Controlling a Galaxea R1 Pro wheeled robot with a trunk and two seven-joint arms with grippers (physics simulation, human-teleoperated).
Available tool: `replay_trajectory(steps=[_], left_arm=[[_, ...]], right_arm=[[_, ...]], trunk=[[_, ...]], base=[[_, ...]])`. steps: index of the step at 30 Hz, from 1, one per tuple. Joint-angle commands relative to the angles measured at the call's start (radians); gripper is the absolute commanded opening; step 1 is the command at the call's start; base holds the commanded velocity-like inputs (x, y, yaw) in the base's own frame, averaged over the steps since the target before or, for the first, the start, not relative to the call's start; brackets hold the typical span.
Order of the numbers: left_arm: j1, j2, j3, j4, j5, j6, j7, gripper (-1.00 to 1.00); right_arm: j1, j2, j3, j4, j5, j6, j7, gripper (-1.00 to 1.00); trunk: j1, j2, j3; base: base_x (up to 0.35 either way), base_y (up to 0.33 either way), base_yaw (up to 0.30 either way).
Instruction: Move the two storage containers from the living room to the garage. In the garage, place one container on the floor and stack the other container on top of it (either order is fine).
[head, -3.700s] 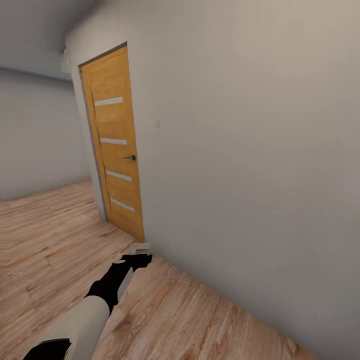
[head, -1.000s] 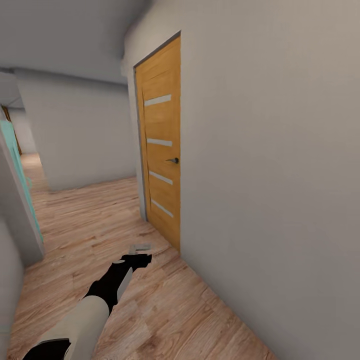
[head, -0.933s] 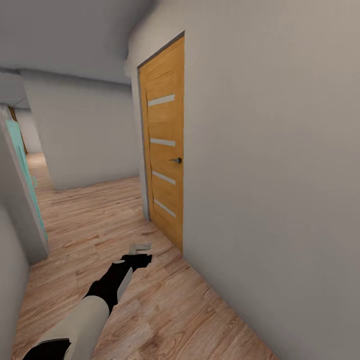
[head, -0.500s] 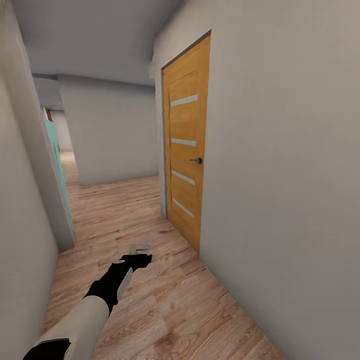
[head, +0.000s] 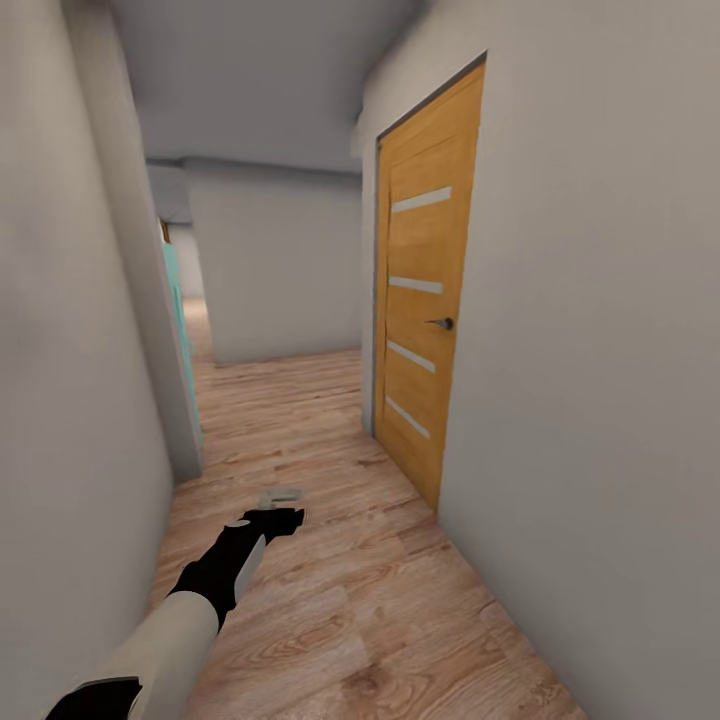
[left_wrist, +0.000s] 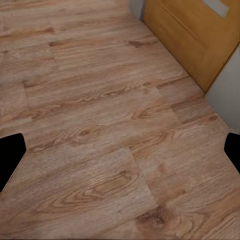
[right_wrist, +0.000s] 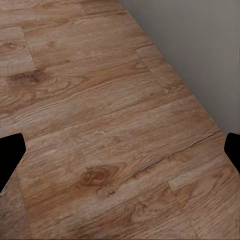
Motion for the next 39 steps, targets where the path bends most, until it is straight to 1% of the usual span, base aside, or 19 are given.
replay_trajectory(steps=[1,4,7,10,15,25,39], left_arm=[[-0.001,-0.002,0.007,-0.001,-0.010,0.005,-0.002,1.00],[-0.001,-0.002,0.007,-0.001,-0.010,0.005,-0.002,1.00],[0.000,-0.003,0.006,-0.001,-0.010,0.005,-0.002,1.00],[0.000,-0.003,0.006,-0.001,-0.010,0.005,-0.002,1.00],[-0.001,-0.004,0.006,-0.001,-0.009,0.005,-0.002,1.00],[0.000,-0.010,0.004,-0.002,-0.013,0.005,0.001,1.00],[-0.001,-0.007,0.004,-0.001,-0.011,0.005,0.002,1.00]], right_arm=[[0.001,0.000,0.000,-0.018,0.004,0.006,-0.006,1.00],[0.001,0.000,0.000,-0.061,0.005,0.021,-0.007,1.00],[-0.001,-0.001,0.000,-0.117,0.005,0.088,-0.007,1.00],[-0.002,-0.003,0.000,-0.160,0.005,0.130,-0.007,1.00],[-0.002,-0.005,-0.001,-0.224,0.005,0.144,-0.009,1.00],[-0.002,-0.005,0.000,-0.228,0.001,0.145,-0.006,1.00],[-0.002,-0.003,0.000,-0.224,0.000,0.147,-0.003,1.00]], trunk=[[0.000,-0.001,-0.001],[0.000,-0.001,-0.001],[0.000,-0.001,-0.001],[0.000,-0.001,-0.001],[0.000,-0.001,-0.001],[0.000,-0.001,-0.001],[0.000,-0.001,-0.001]], base=[[0.000,0.000,0.299],[0.000,0.000,0.299],[0.000,0.000,0.299],[0.000,0.000,0.299],[0.000,0.000,0.284],[0.033,-0.030,0.051],[0.204,-0.216,0.001]])
